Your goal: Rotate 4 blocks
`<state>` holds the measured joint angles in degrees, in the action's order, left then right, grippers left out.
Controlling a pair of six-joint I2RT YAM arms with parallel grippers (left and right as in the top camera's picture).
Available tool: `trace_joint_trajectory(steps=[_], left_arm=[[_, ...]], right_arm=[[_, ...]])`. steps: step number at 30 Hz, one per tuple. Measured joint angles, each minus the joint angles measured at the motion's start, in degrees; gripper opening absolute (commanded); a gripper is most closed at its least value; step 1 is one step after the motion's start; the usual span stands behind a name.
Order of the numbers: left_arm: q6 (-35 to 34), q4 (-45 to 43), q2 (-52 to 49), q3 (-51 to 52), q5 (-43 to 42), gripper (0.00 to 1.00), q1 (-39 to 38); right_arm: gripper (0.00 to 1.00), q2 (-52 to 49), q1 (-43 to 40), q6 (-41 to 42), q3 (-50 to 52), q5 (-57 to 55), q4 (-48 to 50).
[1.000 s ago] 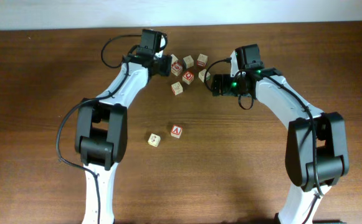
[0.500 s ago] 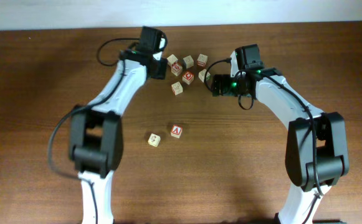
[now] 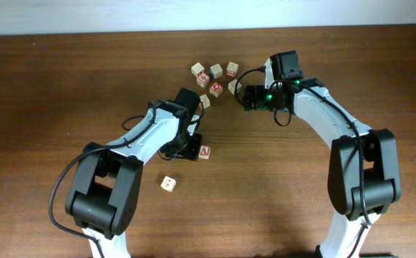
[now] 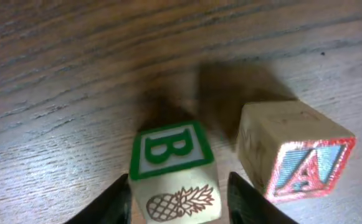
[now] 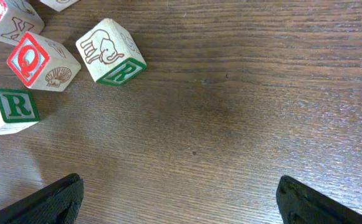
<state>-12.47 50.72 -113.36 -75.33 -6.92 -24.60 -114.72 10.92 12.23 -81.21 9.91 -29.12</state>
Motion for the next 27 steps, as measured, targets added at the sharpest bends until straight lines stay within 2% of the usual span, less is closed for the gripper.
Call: trace_joint_trajectory(steps=[2, 3, 4, 6, 7, 9, 13, 16, 18, 22, 25, 27], left_arm=[[-0.3, -1.0, 0.0, 0.1, -0.2, 0.72, 0.0], [-0.4, -1.4, 0.0, 0.1, -0.2, 0.76, 0.0], [-0.5, -1.1, 0.0, -0.4, -0.2, 0.8, 0.2], [-0.4, 1.8, 0.0, -6.3, -0.2, 0.82, 2.2], [-0.4, 3.0, -0.1, -11.1, -0.2, 0.87, 4.1], [-0.5, 3.0, 0.0, -20.0, 0.3, 0.86, 9.6], [-0.4, 1.3, 0.0, -21.6, 1.8, 0.88, 17.7], [-0.4, 1.3, 0.0, -21.6, 3.9, 0.99, 19.8], [-0.4, 0.7, 0.0, -21.6, 4.2, 0.99, 19.9], [-0.4, 0.7, 0.0, -21.6, 4.2, 0.99, 19.8], [-0.4, 0.7, 0.0, -21.6, 4.3, 0.99, 19.9], [-0.4, 0.7, 0.0, -21.6, 4.3, 0.99, 19.9]], right_arm=[[0.99, 0.0, 0.0, 0.0, 0.0, 0.0, 0.0], [0.96, 0.0, 0.0, 0.0, 0.0, 0.5, 0.0], [0.89, 0.0, 0.0, 0.0, -1.3, 1.6, -2.4], [0.88, -0.2, 1.1, -0.5, -7.1, 2.0, -6.5], [0.86, -0.2, 2.9, -0.7, -10.3, 0.4, -6.5], [0.82, -0.2, 6.9, -0.7, -12.1, -3.6, -3.7], [0.82, -4.0, 9.4, -0.8, -12.4, -8.8, 2.9], [0.82, -11.5, 9.4, -3.7, -12.3, -9.7, 7.0], [0.8, -13.6, 9.4, -4.9, -12.3, -9.9, 10.7], [0.67, -15.0, 9.4, -5.7, -12.3, -11.7, 12.8], [0.51, -16.0, 9.4, -5.9, -12.3, -12.4, 12.9], [0.49, -16.0, 9.4, -5.9, -12.3, -12.5, 12.5]])
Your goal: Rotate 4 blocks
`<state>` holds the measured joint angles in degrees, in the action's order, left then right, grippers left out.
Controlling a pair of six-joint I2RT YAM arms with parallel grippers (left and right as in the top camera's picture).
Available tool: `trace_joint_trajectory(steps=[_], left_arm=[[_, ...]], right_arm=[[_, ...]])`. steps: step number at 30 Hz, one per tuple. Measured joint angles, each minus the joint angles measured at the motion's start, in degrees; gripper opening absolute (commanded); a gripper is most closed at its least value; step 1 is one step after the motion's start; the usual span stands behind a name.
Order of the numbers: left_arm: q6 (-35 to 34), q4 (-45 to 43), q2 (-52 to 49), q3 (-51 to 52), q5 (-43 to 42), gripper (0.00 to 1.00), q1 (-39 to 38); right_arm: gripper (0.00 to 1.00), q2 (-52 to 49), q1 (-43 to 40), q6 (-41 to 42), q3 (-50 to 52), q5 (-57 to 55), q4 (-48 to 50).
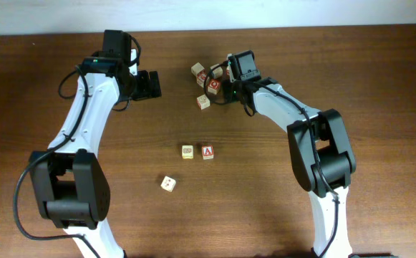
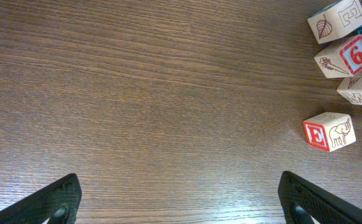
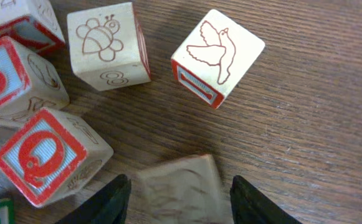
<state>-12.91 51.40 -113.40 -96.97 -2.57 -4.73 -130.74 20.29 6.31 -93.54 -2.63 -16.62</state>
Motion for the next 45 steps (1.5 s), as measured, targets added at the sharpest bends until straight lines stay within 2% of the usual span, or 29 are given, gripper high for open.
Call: trace_joint_trajectory(steps=[2, 3, 6, 8, 9, 10, 15, 18, 20, 26, 31, 35, 39, 42, 45], left_arm=[[0.0, 0.0, 0.0, 0.0, 0.0, 0.99, 0.0], [0.0, 0.0, 0.0, 0.0, 0.0, 0.99, 0.0], [0.0, 0.1, 0.0, 0.0, 0.0, 0.99, 0.0], [0.0, 0.0, 0.0, 0.0, 0.0, 0.99, 0.0], [0.0, 0.0, 0.0, 0.0, 0.0, 0.99, 0.0], [0.0, 0.0, 0.0, 0.0, 0.0, 0.99, 0.0], [0.0, 0.0, 0.0, 0.0, 0.0, 0.99, 0.0], [0.0, 0.0, 0.0, 0.0, 0.0, 0.99, 0.0], [0.0, 0.0, 0.0, 0.0, 0.0, 0.99, 0.0], [0.0, 0.0, 0.0, 0.0, 0.0, 0.99, 0.0], [0.0, 0.0, 0.0, 0.0, 0.0, 0.99, 0.0], [0.0, 0.0, 0.0, 0.0, 0.0, 0.99, 0.0], [0.0, 0.2, 0.0, 0.0, 0.0, 0.99, 0.0], [0.0, 0.1, 0.0, 0.0, 0.0, 0.99, 0.0], [0.0, 0.0, 0.0, 0.0, 0.0, 0.99, 0.0]], right_arm=[[0.43, 0.0, 0.0, -0.1, 0.0, 0.0, -0.8], [0.36, 0.0, 0.0, 0.2, 0.0, 0.1, -2.8], [0.33, 1.8, 0.0, 1.9, 0.0, 0.1, -6.3], [0.46, 6.0, 0.0, 2.8, 0.0, 0.1, -7.1], [0.56, 8.4, 0.0, 2.6, 0.0, 0.1, -6.6], [0.6, 9.3, 0.0, 3.0, -0.1, 0.1, -6.4], [0.62, 4.5, 0.0, 2.8, -0.1, 0.4, -2.2], [0.48, 1.8, -0.1, 2.8, -0.1, 0.5, -1.8], [0.47, 1.6, -0.2, 2.9, -0.1, 0.5, -0.9], [0.3, 1.0, -0.2, 2.9, -0.1, 0.6, -0.6], [0.3, 1.0, -0.2, 3.0, -0.1, 0.7, -0.7], [0.31, 4.5, -0.2, 3.2, -0.3, 2.3, -10.3], [0.31, 13.6, -0.2, 6.7, -1.1, 9.3, -28.3], [0.31, 14.4, 0.1, 7.4, 0.1, 14.9, -39.8], [0.31, 14.4, 3.3, 7.7, 3.1, 16.3, -39.7]])
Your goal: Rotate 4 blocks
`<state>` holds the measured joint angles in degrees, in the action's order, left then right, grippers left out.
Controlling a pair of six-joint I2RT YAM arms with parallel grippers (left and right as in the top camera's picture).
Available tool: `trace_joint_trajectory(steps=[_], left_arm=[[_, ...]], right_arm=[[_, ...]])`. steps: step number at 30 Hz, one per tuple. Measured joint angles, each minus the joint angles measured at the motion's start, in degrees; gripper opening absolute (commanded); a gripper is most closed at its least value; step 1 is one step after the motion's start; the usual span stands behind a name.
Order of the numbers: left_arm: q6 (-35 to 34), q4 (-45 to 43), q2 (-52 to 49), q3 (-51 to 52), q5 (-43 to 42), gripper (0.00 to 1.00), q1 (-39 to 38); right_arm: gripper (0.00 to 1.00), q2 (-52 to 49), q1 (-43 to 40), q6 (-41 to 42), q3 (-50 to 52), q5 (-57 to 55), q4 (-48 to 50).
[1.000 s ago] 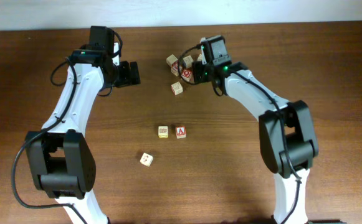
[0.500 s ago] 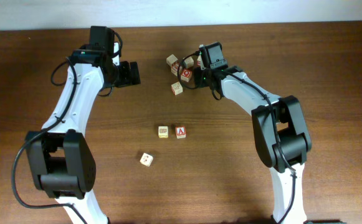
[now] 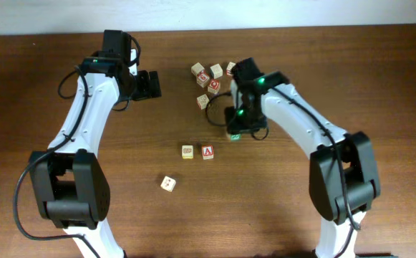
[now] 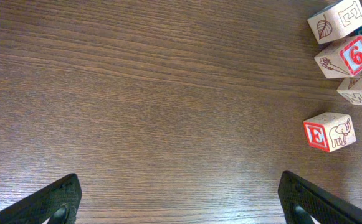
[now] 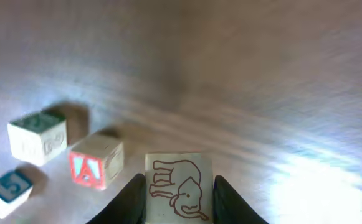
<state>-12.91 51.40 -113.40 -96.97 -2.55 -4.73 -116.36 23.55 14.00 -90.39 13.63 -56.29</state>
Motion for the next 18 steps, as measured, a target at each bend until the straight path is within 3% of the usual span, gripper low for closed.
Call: trace_joint_trajectory(steps=[6, 10, 11, 18], left_arm=[[0.0, 0.0, 0.0, 0.0, 0.0, 0.99, 0.0], [0.0, 0.0, 0.0, 0.0, 0.0, 0.99, 0.0], [0.0, 0.0, 0.0, 0.0, 0.0, 0.99, 0.0], [0.0, 0.0, 0.0, 0.0, 0.0, 0.99, 0.0]], right_arm=[[0.31, -0.1, 5.2, 7.5, 3.2, -3.7, 3.0], [0.33, -0.1, 6.3, 9.6, 3.2, -4.7, 2.6], [0.41, -0.1, 7.0, 9.8, 3.2, -4.7, 2.6], [0.42, -0.1, 8.0, 10.1, 3.3, -4.8, 2.6]])
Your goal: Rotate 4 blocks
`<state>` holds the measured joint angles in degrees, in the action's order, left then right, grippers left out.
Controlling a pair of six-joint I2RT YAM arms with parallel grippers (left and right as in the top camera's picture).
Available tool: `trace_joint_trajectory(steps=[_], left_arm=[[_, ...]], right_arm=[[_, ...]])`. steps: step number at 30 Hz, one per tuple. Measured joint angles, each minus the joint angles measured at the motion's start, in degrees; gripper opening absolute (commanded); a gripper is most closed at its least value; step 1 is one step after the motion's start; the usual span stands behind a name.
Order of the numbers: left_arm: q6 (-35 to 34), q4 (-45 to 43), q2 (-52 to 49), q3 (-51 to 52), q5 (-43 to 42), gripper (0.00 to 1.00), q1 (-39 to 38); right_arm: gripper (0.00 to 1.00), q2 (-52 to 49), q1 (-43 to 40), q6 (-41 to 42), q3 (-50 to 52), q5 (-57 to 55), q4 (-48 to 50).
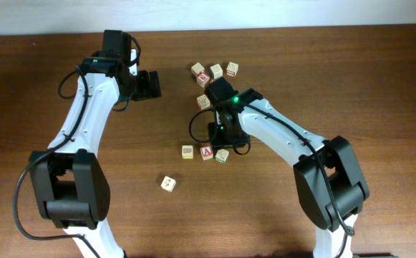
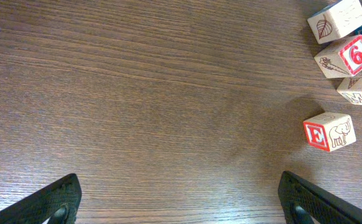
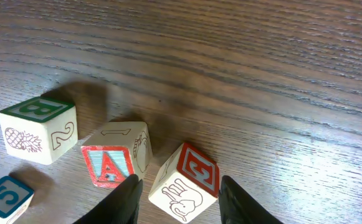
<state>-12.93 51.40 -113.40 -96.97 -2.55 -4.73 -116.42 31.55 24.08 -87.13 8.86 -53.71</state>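
A wooden block with an elephant and a red-framed face [image 3: 184, 183] stands on the table, turned at an angle, just right of the red A block [image 3: 115, 163]. My right gripper [image 3: 181, 202] straddles it, jaws slightly open, with a thin gap on the left. In the overhead view, that block [image 1: 223, 155] ends a row with the A block [image 1: 206, 152] and the green B block [image 1: 187, 151]. My left gripper [image 2: 181, 205] hangs wide open and empty at the back left [image 1: 149, 84].
A blue 5 block [image 1: 167, 183] lies alone toward the front. Several blocks cluster at the back [image 1: 216, 71], and a red E elephant block [image 2: 329, 131] sits apart from them. The right arm reaches over the table's middle.
The right gripper held the elephant block above the table, right of the row. That block now stands turned beside the A block, and the jaws are slightly wider. The left arm is unchanged.
First my left gripper straddled the B block beside the A block while the right hung open near the cluster. Then the left was open at the back left and the right was around a cluster block. Later the right carried the elephant block, which now stands in the row.
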Motion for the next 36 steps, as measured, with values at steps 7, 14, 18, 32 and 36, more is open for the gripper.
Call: trace_joint_trajectory(steps=[7, 14, 18, 32, 36], left_arm=[[0.0, 0.0, 0.0, 0.0, 0.0, 0.99, 0.0], [0.0, 0.0, 0.0, 0.0, 0.0, 0.99, 0.0], [0.0, 0.0, 0.0, 0.0, 0.0, 0.99, 0.0], [0.0, 0.0, 0.0, 0.0, 0.0, 0.99, 0.0], [0.0, 0.0, 0.0, 0.0, 0.0, 0.99, 0.0]], right_arm=[[0.5, 0.6, 3.8, -4.8, -8.9, 3.1, -3.1], [0.61, -2.8, 21.1, 2.4, -9.2, 2.3, 2.2], [0.67, -7.0, 23.5, 3.5, -9.2, 1.9, 2.6], [0.49, -8.5, 22.7, 10.3, -7.2, 1.8, 3.5], [0.49, -8.5, 19.6, 10.4, -7.2, 1.1, 4.8]])
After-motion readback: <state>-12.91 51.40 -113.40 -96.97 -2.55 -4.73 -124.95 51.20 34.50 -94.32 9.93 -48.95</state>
